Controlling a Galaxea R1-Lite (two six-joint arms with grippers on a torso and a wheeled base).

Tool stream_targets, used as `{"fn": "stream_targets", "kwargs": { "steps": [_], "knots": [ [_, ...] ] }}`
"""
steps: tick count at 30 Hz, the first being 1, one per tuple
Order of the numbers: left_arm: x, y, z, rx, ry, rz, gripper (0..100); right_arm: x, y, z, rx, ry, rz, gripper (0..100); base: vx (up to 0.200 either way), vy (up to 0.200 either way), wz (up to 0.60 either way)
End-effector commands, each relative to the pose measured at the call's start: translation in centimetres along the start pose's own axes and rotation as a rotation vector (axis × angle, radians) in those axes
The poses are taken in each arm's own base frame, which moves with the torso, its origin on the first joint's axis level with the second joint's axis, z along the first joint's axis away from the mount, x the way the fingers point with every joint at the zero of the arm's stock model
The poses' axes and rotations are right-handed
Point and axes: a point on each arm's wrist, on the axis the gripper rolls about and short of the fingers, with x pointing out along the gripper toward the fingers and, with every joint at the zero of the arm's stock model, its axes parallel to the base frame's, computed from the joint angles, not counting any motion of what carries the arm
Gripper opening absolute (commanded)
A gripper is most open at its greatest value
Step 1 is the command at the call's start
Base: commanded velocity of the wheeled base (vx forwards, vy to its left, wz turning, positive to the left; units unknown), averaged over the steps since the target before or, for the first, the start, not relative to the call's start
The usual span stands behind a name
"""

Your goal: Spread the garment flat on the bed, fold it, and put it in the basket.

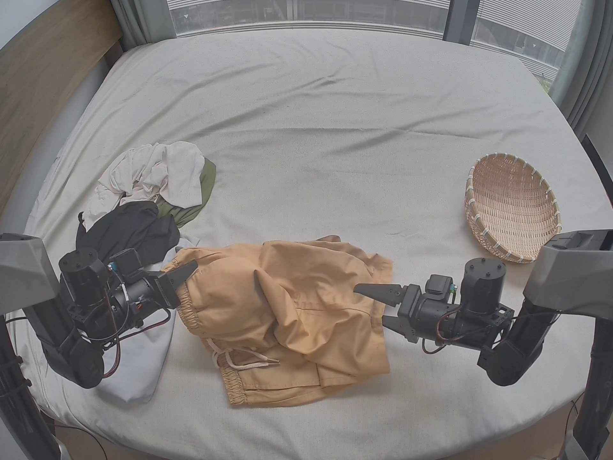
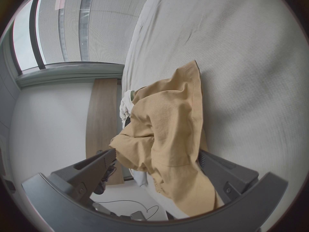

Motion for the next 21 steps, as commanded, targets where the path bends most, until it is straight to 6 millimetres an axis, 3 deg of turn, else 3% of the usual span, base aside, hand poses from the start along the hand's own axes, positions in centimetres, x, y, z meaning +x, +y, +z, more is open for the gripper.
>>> {"fn": "stream_targets", "kwargs": {
  "steps": [1,3,11,21],
  "knots": [
    [0.0,0.0,0.1,0.001,-0.003,0.000,0,-3.2,1.7,0.1,0.036,0.015,0.079,100,0.000,0.000,0.00],
    [0.0,0.0,0.0,0.000,-0.001,0.001,0,-3.3,1.5,0.2,0.041,0.023,0.085,100,0.000,0.000,0.00],
    [-0.2,-0.3,0.5,0.006,-0.015,-0.007,0,-1.4,-2.7,-0.1,0.031,0.048,-0.003,100,0.000,0.000,0.00],
    [-0.3,-0.3,0.4,0.006,-0.012,-0.005,0,-2.0,-4.0,0.8,-0.065,0.019,-0.040,100,0.000,0.000,0.00]
  ]
}}
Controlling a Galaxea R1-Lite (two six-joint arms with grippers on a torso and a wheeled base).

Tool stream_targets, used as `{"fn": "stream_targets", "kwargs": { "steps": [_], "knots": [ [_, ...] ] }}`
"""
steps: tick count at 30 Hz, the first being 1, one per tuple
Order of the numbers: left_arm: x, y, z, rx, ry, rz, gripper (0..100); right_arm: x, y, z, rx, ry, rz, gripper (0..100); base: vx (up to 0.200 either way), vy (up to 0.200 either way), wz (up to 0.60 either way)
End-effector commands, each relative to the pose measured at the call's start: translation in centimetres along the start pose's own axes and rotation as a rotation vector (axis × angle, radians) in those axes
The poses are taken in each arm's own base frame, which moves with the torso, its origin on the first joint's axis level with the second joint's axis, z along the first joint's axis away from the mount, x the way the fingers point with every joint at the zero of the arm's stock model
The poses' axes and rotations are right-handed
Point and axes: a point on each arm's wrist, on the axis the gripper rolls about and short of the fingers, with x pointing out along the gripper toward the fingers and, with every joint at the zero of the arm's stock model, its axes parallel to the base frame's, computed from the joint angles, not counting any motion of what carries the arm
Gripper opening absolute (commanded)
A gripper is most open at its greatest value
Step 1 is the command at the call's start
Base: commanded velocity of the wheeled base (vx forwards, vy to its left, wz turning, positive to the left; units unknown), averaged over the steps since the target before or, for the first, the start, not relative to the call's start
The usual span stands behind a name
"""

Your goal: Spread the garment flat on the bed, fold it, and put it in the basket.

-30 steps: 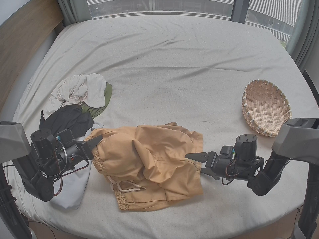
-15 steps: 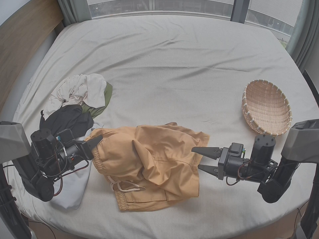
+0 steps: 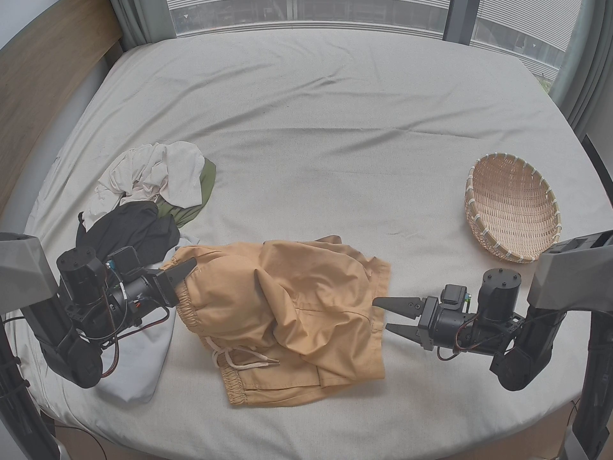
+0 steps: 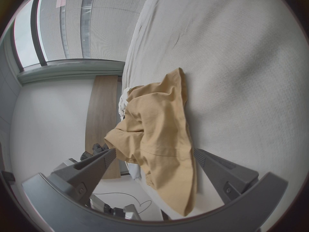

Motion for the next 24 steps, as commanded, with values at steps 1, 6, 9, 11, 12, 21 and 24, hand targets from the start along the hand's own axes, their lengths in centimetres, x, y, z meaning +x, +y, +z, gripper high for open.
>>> {"fn": "stream_targets", "kwargs": {
  "steps": [1,6,9,11,12,21,24],
  "knots": [
    [-0.1,-0.1,0.0,0.000,0.000,-0.001,0,-0.3,-1.1,0.3,-0.023,-0.010,-0.029,100,0.000,0.000,0.00],
    [-0.1,-0.1,0.0,0.000,0.000,-0.001,0,0.7,-1.1,-0.4,-0.032,0.016,-0.016,100,0.000,0.000,0.00],
    [-0.1,-0.1,0.0,0.001,-0.002,-0.001,0,1.7,-1.2,-0.7,-0.039,0.025,-0.010,100,0.000,0.000,0.00],
    [-0.1,0.1,0.2,0.002,-0.010,0.004,0,2.0,-1.1,-1.0,-0.043,0.029,-0.008,100,0.000,0.000,0.00],
    [-0.1,0.2,0.3,0.002,-0.012,0.006,0,2.1,-1.1,-1.0,-0.042,0.029,-0.008,100,0.000,0.000,0.00],
    [-0.5,0.8,0.6,-0.002,-0.025,0.031,0,2.1,-1.5,-1.0,-0.032,-0.026,-0.055,0,0.000,0.000,0.00],
    [-0.4,0.7,0.5,-0.002,-0.021,0.025,0,2.3,-1.7,-1.1,-0.033,-0.019,-0.058,0,0.000,0.000,0.00]
  ]
}}
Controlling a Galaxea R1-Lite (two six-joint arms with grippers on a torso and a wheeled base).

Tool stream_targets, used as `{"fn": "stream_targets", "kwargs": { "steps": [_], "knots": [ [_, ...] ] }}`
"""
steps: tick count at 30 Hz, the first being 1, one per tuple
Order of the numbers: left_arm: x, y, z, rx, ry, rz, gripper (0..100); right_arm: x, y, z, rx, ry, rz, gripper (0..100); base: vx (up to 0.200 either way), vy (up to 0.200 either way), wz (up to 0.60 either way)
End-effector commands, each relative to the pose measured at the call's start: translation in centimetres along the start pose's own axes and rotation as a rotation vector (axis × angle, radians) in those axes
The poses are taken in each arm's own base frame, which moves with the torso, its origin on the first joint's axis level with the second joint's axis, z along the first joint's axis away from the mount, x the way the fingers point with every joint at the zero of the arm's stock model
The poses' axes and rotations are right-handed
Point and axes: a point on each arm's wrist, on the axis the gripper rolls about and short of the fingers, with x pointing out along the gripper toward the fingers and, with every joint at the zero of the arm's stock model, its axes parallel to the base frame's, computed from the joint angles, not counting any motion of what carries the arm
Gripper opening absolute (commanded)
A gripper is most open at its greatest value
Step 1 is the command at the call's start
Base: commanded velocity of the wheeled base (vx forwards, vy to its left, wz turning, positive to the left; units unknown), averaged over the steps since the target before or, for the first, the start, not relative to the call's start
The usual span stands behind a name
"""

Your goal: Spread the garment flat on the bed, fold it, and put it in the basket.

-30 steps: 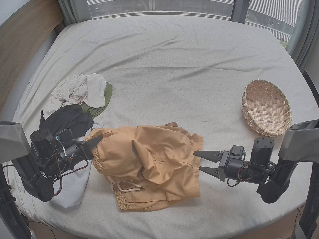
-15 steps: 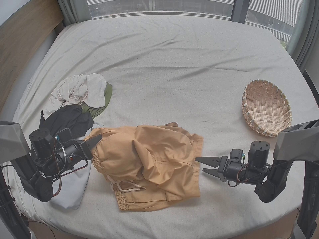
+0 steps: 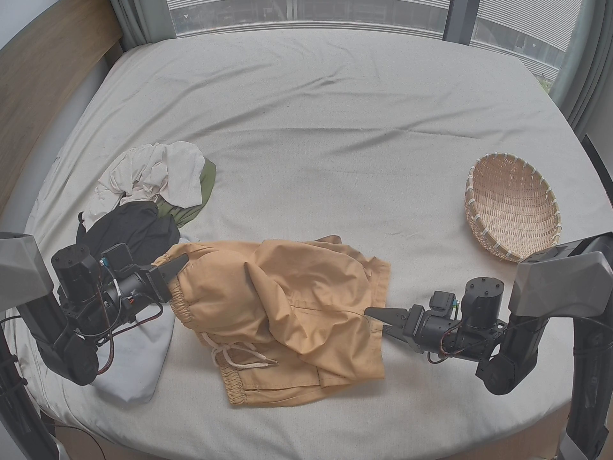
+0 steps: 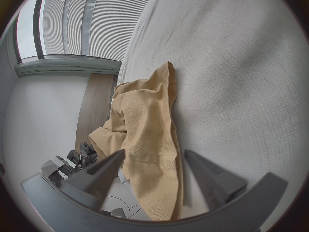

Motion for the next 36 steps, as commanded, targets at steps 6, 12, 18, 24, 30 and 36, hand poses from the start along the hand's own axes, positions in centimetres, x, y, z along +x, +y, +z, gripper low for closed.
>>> {"fn": "stream_targets", "kwargs": {
  "steps": [6,12,18,24,30,36],
  "knots": [
    [0.0,-0.2,-0.1,0.002,0.005,-0.006,0,0.5,-0.7,-0.3,0.000,0.002,-0.003,0,0.000,0.000,0.00],
    [0.0,-0.2,-0.2,0.003,0.007,-0.007,0,0.2,-0.6,-0.2,0.006,0.000,-0.005,0,0.000,0.000,0.00],
    [-0.1,-0.5,0.1,0.017,-0.001,-0.013,0,-3.2,3.3,1.0,-0.007,-0.025,0.078,0,0.000,0.000,0.00],
    [-0.2,-0.4,0.1,0.017,-0.002,-0.012,0,-5.4,6.1,1.9,-0.017,-0.019,0.176,0,0.000,0.000,0.00],
    [-0.3,-0.3,-0.1,0.015,0.006,-0.005,0,-5.2,6.2,2.2,-0.022,-0.007,0.196,0,0.000,0.000,0.00],
    [-0.3,-0.4,-0.1,0.015,0.009,-0.007,0,-3.7,4.6,2.3,-0.008,0.003,0.171,0,0.000,0.000,0.00]
  ]
}}
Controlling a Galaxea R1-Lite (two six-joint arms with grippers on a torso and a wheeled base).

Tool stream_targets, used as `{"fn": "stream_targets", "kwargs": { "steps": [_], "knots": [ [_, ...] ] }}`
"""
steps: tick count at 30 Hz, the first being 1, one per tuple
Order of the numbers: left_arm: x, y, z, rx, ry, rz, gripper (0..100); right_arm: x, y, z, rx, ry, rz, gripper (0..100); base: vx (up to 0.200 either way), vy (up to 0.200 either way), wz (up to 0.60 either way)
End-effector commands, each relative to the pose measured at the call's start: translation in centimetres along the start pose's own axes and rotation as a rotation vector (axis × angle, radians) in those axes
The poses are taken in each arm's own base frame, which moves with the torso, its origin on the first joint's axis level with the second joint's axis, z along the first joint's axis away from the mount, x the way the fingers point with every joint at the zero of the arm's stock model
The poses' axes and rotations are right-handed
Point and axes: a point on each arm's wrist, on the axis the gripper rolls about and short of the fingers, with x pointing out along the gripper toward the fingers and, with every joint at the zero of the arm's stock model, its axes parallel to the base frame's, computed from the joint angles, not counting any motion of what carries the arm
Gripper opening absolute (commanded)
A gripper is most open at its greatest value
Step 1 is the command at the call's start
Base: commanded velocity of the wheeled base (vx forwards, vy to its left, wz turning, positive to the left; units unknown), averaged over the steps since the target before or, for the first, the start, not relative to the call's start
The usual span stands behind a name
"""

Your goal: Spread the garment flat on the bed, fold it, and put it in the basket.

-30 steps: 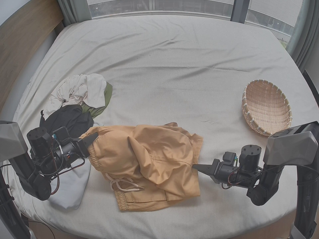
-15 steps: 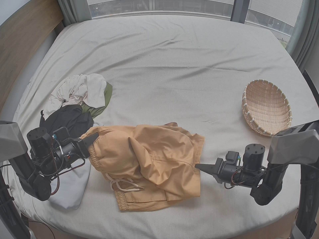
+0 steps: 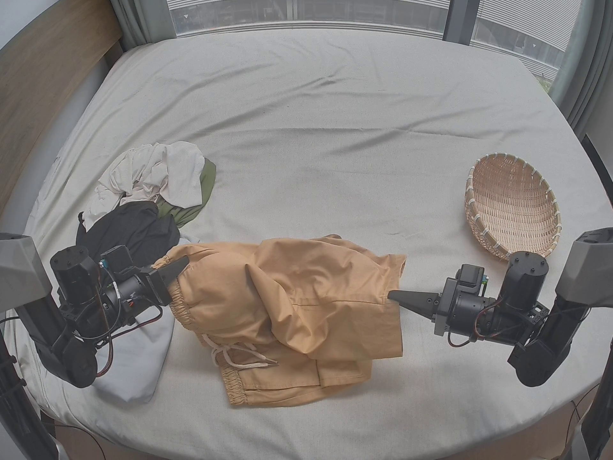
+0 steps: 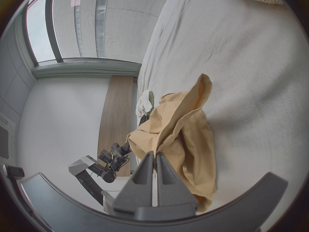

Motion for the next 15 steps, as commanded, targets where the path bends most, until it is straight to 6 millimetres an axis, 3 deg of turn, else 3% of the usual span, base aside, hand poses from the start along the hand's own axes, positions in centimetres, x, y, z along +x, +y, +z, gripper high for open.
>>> {"fn": "stream_targets", "kwargs": {
  "steps": [1,5,6,15],
  "knots": [
    [0.0,-0.1,0.0,-0.001,0.001,-0.002,0,0.5,-0.8,0.3,0.004,-0.002,-0.008,0,0.000,0.000,0.00],
    [0.0,-0.1,0.0,-0.001,0.002,-0.003,0,0.6,-1.0,0.1,0.008,0.004,-0.014,0,0.000,0.000,0.00],
    [0.1,-0.2,0.0,0.000,0.001,-0.005,0,0.7,-1.2,0.0,0.011,0.007,-0.017,100,0.000,0.000,0.00],
    [0.1,-0.4,-0.3,-0.001,0.012,-0.014,0,2.1,-3.9,-0.9,0.051,0.043,-0.064,100,0.000,0.000,0.00]
  ]
}}
